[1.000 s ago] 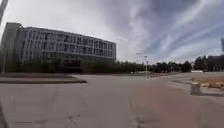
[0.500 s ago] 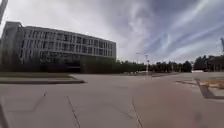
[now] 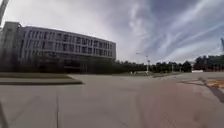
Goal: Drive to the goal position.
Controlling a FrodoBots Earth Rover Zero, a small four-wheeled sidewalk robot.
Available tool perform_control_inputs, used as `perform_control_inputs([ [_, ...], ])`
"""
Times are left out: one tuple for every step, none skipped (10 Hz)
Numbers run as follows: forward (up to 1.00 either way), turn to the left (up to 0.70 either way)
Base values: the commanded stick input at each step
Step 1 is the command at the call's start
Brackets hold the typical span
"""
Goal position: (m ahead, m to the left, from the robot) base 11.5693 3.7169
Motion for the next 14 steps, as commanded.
perform_control_inputs([
  [1.0,0.0],
  [1.0,0.0],
  [1.0,0.0],
  [1.0,0.0],
  [1.0,0.0],
  [1.0,0.0],
  [1.0,0.0],
  [1.0,0.0],
  [1.0,0.13],
  [1.0,0.16],
  [1.0,0.05],
  [1.0,0.0],
  [1.0,0.0],
  [1.0,0.0],
])
